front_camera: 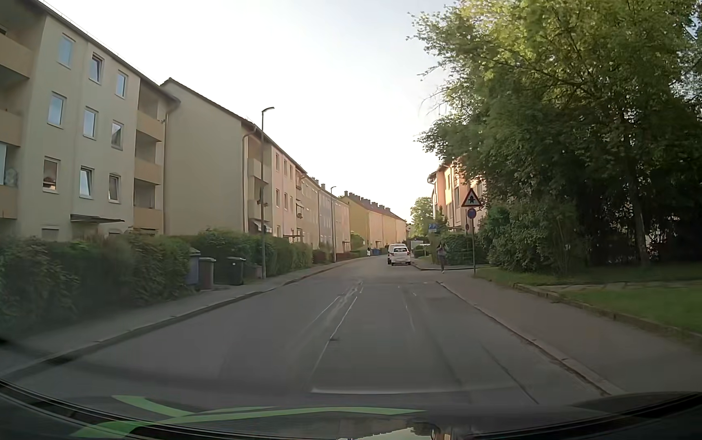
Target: Follow the waypoints while adhering to traffic rules and regulations
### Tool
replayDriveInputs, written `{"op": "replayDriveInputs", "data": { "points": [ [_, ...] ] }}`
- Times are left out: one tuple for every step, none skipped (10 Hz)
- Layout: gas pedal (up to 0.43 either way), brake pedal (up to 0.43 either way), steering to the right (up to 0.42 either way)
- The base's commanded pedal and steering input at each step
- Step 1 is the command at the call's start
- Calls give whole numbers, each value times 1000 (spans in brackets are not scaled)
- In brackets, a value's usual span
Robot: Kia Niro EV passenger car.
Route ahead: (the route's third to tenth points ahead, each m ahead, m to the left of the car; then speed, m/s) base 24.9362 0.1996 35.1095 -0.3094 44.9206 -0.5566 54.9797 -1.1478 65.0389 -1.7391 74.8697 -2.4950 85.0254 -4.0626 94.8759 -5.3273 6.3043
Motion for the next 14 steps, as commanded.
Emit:
{"op": "replayDriveInputs", "data": {
  "points": [
    [28, 0, -5],
    [28, 0, -4],
    [28, 0, -3],
    [28, 0, -3],
    [28, 0, -3],
    [28, 0, -3],
    [28, 0, -3],
    [28, 0, -3],
    [28, 0, -4],
    [28, 0, -5],
    [28, 0, -5],
    [28, 0, -5],
    [28, 0, -5],
    [28, 0, -5]
  ]
}}
